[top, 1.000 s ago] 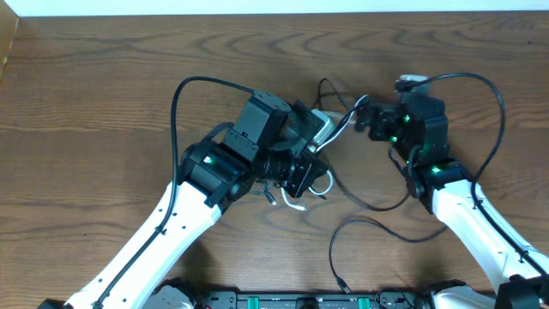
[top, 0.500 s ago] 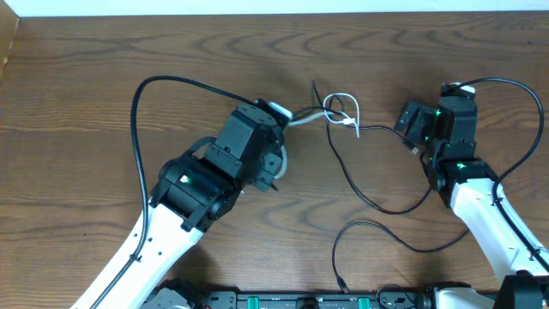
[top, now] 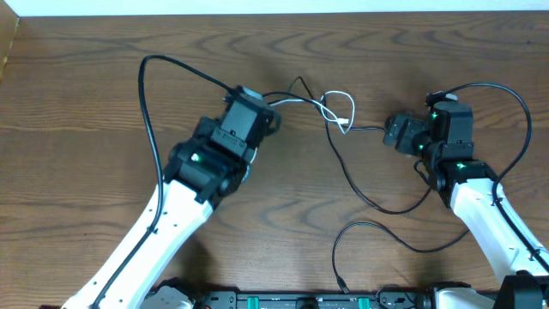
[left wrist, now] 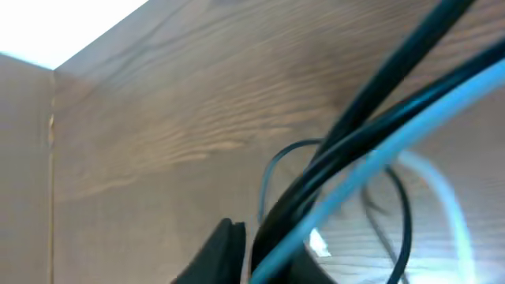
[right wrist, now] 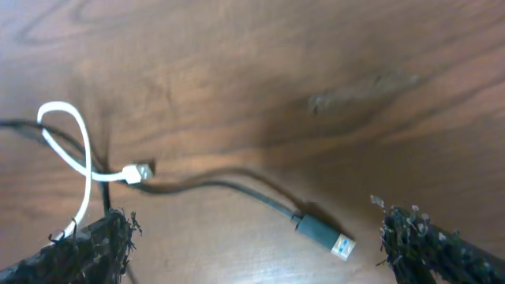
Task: Untangle cables
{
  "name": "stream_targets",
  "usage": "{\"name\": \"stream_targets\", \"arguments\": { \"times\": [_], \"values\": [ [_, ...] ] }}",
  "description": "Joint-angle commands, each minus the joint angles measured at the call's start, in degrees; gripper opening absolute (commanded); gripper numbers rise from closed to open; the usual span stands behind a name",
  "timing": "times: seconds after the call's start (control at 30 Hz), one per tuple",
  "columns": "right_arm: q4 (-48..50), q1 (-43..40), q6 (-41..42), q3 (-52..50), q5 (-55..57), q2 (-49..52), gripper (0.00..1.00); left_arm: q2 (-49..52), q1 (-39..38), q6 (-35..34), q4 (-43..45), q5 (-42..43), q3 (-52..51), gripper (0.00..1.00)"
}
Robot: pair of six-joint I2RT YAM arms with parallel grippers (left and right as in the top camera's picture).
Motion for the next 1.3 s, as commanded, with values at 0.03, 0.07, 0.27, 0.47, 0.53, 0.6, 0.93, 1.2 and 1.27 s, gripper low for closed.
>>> {"name": "stream_targets", "arguments": {
  "times": [0.03, 0.07, 0.27, 0.47, 0.53, 0.6, 0.93, 1.2, 1.27],
  "values": [
    [-1.7, -0.11, -0.24, -0.09, -2.34, -0.13, 0.99, 2.93, 4.52, -1.77, -0.42, -2.45, 1.2, 0.21],
    [-1.73, -0.09, -0.24, -0.09, -2.34, -0.13, 0.99, 3.63, 5.53, -2.89, -0.66, -2.45, 1.2, 0.21],
    [-1.81, -0.09, -0.22, -0.09, -2.38, -0.13, 0.99, 7.15, 9.44, -8.63, -2.32, 0.22, 1.2, 0.65],
    [-2.1, -0.09, -0.24, -0.09, -2.89, -0.13, 0.99, 7.93, 9.9, -8.61, -2.23, 5.75, 1.2, 0.76],
    [-2.19, -0.09, -0.24, -0.09, -3.93, -0.13, 0.99, 7.96, 9.92, -8.59, -2.03, 5.75, 1.2, 0.81],
    [-2.36, -0.09, -0.24, -0.09, -4.52, -0.13, 0.99, 7.96, 9.92, -8.61, -1.79, 5.77, 1.2, 0.84],
    [-2.4, -0.09, -0.22, -0.09, -7.17, -0.13, 0.99, 10.88, 9.86, -14.4, 7.06, 23.76, 1.18, 0.89],
    [-2.54, -0.09, -0.24, -0.09, -9.86, -0.13, 0.99, 20.79, 9.86, -23.39, 13.66, 23.78, 1.2, 0.9],
    [-2.56, -0.09, -0.24, -0.09, -9.86, -0.13, 0.99, 22.95, 9.86, -24.7, 14.75, 23.76, 1.18, 0.9]
  ]
}}
